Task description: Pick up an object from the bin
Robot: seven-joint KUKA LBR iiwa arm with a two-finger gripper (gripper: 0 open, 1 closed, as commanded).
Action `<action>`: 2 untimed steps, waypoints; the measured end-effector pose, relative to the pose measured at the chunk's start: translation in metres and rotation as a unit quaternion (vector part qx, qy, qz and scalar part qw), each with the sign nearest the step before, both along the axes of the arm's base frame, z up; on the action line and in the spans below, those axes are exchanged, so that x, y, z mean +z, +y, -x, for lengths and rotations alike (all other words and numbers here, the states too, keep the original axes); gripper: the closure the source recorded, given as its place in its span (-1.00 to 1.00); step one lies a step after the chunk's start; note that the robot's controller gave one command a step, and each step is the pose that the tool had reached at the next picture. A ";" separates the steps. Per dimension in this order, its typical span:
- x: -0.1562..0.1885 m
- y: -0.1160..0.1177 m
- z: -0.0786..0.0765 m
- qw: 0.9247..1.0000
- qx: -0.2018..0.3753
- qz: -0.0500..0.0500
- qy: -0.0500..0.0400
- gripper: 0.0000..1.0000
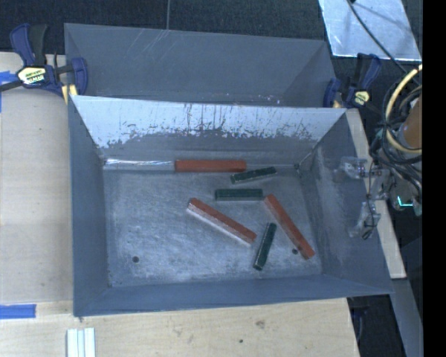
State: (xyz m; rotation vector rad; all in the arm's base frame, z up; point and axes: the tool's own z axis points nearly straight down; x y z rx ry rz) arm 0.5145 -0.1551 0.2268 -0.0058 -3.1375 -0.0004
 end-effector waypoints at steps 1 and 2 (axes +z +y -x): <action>-0.133 0.035 -0.027 0.998 0.062 -0.001 0.000 -1.00; -0.158 0.087 -0.053 1.000 0.030 -0.001 -0.005 -1.00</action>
Offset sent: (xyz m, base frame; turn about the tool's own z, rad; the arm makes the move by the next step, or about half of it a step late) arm 0.0278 0.0338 -0.1283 -0.1246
